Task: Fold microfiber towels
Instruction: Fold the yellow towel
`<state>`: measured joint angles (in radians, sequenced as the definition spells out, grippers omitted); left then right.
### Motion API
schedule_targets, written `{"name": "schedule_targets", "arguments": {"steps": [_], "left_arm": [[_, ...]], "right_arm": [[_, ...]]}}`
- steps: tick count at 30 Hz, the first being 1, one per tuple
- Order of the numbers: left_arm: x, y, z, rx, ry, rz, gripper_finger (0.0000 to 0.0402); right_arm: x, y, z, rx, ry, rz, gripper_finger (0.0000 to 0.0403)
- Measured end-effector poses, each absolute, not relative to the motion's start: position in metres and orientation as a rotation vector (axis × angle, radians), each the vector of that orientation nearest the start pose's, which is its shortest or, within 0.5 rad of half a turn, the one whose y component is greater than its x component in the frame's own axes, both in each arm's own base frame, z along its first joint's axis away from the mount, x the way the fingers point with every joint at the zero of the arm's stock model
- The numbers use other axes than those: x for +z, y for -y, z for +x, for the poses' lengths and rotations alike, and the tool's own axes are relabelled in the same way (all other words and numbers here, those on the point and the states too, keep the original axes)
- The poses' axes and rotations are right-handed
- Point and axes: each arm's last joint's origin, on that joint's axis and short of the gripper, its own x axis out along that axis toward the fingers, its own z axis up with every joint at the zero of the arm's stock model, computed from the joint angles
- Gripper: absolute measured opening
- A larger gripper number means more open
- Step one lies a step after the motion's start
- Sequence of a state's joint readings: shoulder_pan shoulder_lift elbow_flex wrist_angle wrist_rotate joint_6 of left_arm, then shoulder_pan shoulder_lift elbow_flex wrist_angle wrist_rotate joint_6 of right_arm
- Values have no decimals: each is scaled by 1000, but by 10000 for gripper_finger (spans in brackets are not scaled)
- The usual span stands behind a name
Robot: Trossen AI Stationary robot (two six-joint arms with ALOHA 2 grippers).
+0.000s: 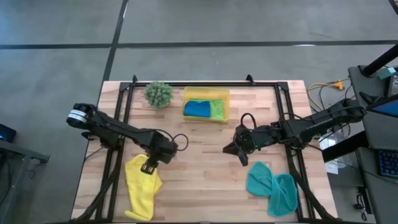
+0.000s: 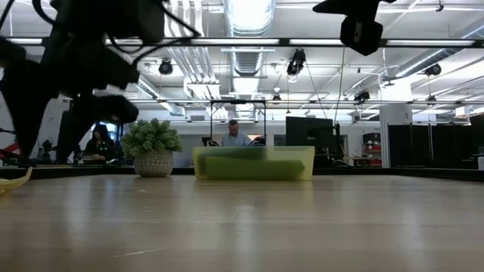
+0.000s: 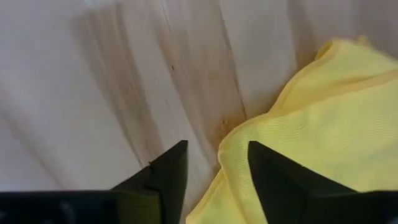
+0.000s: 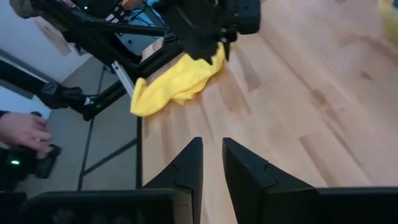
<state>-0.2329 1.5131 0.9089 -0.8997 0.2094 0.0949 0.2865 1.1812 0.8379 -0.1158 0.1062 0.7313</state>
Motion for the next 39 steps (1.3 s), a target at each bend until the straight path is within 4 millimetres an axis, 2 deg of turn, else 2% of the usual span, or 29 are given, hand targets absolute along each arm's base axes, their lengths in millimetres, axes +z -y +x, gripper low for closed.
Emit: {"name": "schedule_targets", "arguments": {"steps": [4,7,10,13,16,22,24,29,35,39], "left_arm": [[163,67,244,-539,-1565,62,174],[149,68,246,-570,-1620,53,157],[141,68,248,-571,-1650,53,104],[140,68,249,-564,-1650,72,25],[146,68,247,-575,-1634,69,9],[179,65,240,-552,-1523,104,1],[195,64,237,-540,-1450,114,1],[239,58,232,-357,-1266,86,0],[292,53,228,-137,-928,-22,0],[323,47,230,51,-643,-99,0]], "right_arm": [[279,-74,246,5,-494,649,56],[279,-78,245,-5,-489,657,56],[279,-82,244,-10,-487,666,56],[279,-85,243,-18,-482,662,56],[279,-87,242,-26,-477,660,56],[279,-87,242,-53,-465,659,57],[278,-87,243,-85,-453,649,57],[272,-88,247,-123,-454,634,57],[263,-91,256,-124,-464,614,57],[267,-92,260,-102,-453,543,57]]}}
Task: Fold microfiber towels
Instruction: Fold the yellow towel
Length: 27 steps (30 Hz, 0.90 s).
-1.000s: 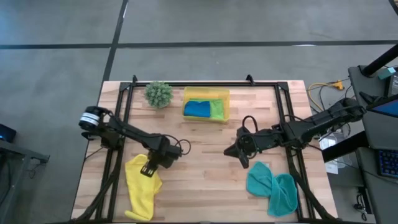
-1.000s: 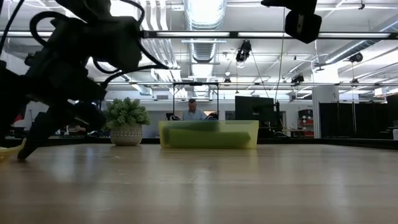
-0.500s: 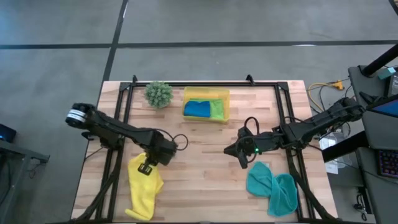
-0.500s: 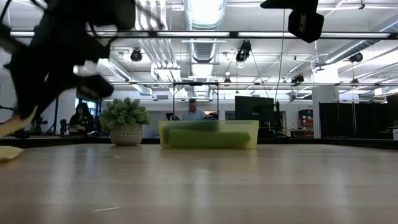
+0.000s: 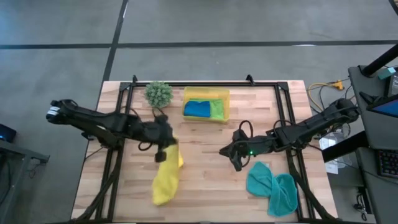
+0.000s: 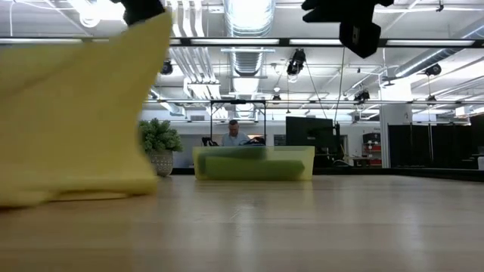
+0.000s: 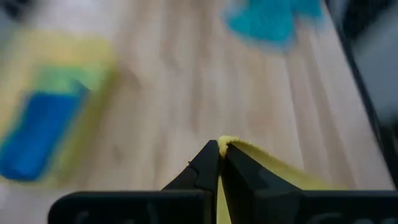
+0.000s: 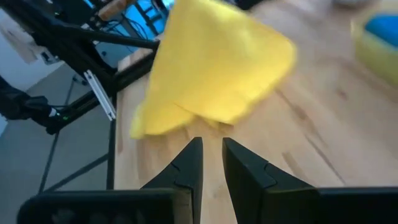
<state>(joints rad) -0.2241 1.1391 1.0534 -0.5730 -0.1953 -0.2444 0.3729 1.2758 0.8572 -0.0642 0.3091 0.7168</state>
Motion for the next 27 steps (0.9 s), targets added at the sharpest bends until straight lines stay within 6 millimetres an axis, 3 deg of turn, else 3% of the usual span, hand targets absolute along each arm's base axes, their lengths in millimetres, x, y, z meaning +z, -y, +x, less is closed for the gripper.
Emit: {"name": "schedule_targets", "arguments": {"steps": [7,11,15,21,27], "left_arm": [[353,30,245,306,-260,-235,0],[355,23,256,338,-189,-268,0],[354,17,264,372,-178,-342,0],[358,15,273,388,-175,-363,0],[370,16,280,367,-147,-374,0]], "right_arm": [[309,-85,272,-74,-330,412,57],[336,-72,278,-118,-251,360,69],[355,-58,280,-218,-214,290,109],[355,-46,287,-255,-246,201,170],[343,-40,297,-154,-303,166,183]]}}
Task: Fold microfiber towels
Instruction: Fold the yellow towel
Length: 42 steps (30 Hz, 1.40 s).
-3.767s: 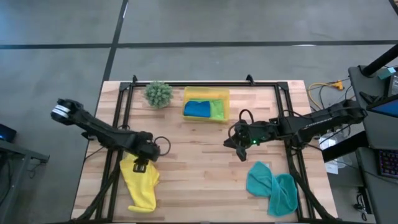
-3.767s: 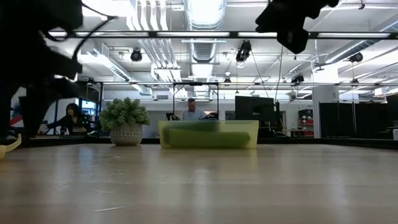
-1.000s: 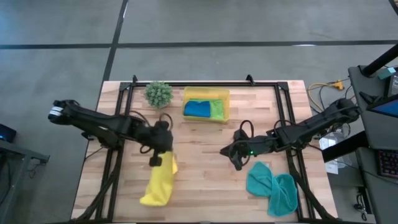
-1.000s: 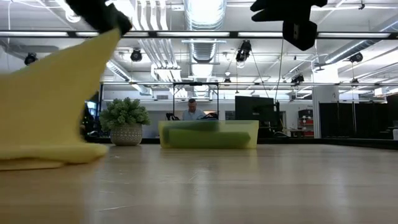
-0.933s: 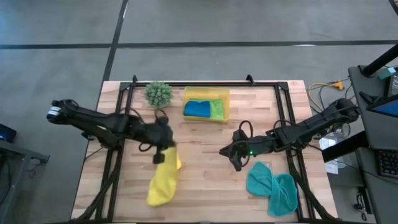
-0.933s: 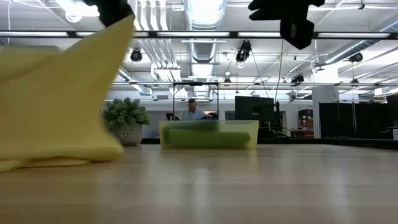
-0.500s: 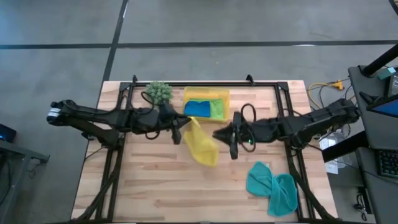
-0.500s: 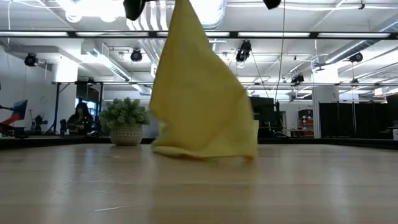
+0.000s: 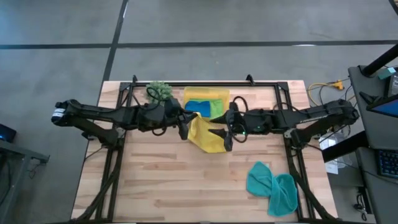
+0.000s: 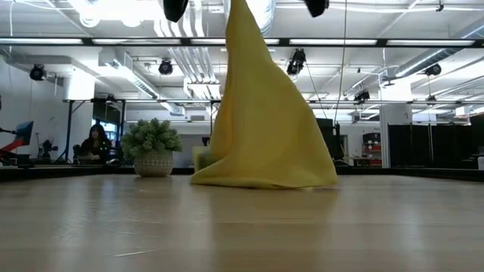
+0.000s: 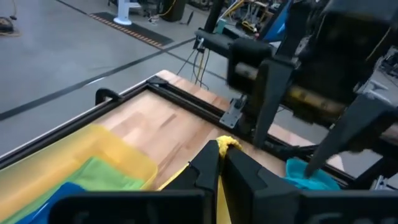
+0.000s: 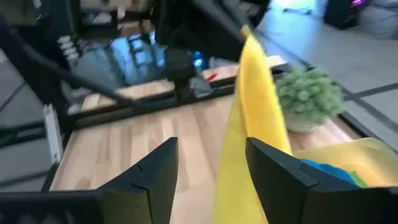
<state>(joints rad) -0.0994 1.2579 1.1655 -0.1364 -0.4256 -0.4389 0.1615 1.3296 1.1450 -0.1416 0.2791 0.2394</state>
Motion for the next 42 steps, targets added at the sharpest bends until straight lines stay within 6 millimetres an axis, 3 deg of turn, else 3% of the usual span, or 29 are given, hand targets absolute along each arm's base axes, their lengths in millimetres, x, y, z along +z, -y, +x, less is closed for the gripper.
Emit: {"name": "schedule_targets", "arguments": {"steps": [13,17,26,35,42], "left_arm": [[379,16,279,337,-141,-353,0],[378,17,279,335,-143,-353,0],[379,17,279,334,-141,-351,0],[386,15,271,332,-118,-352,0],[392,9,263,352,-101,-357,0]], "right_arm": [[319,-19,326,-176,-363,124,171],[317,-17,328,-77,-376,163,164],[284,-24,341,59,-506,228,146],[248,-32,331,62,-607,275,145],[222,-44,322,122,-585,303,145]]}}
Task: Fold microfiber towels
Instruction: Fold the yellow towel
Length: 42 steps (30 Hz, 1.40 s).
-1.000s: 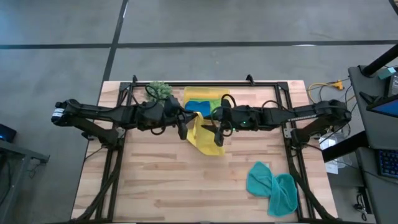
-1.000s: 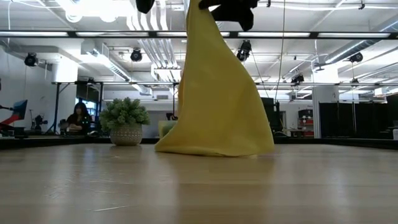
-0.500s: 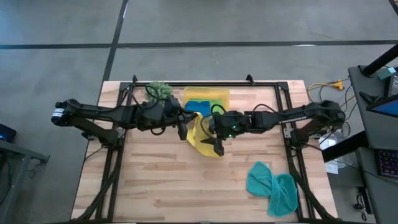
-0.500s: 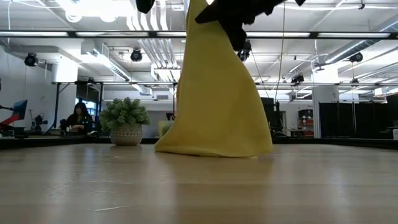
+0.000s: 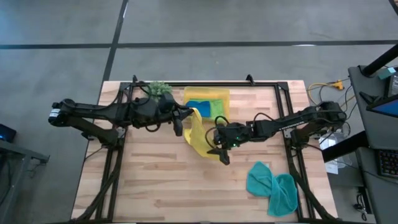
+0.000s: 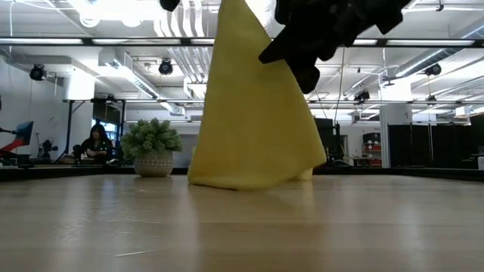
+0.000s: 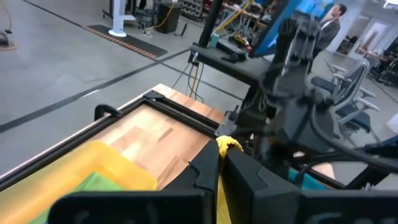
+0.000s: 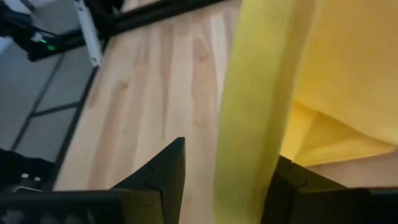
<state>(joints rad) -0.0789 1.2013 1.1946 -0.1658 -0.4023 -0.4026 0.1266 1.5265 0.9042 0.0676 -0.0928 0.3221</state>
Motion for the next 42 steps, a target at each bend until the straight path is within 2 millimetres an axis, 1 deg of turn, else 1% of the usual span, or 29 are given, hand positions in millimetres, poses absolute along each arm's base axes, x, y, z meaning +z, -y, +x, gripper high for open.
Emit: {"name": "schedule_targets", "arguments": {"steps": [8,11,17,22,28,37,42], "left_arm": [[394,4,261,371,-96,-358,0],[394,4,260,374,-95,-358,0],[393,1,260,386,-94,-358,0],[394,-1,260,395,-90,-360,0],[394,-1,260,395,-90,-360,0],[394,-2,260,396,-90,-360,0],[394,-3,260,399,-89,-360,0]], "right_arm": [[202,-47,311,162,-470,390,145],[197,-47,308,179,-462,403,145],[192,-49,305,235,-491,414,145],[187,-48,302,231,-509,422,145],[177,-49,304,241,-547,425,145],[164,-56,306,261,-596,422,145],[148,-57,308,292,-663,434,145]]}}
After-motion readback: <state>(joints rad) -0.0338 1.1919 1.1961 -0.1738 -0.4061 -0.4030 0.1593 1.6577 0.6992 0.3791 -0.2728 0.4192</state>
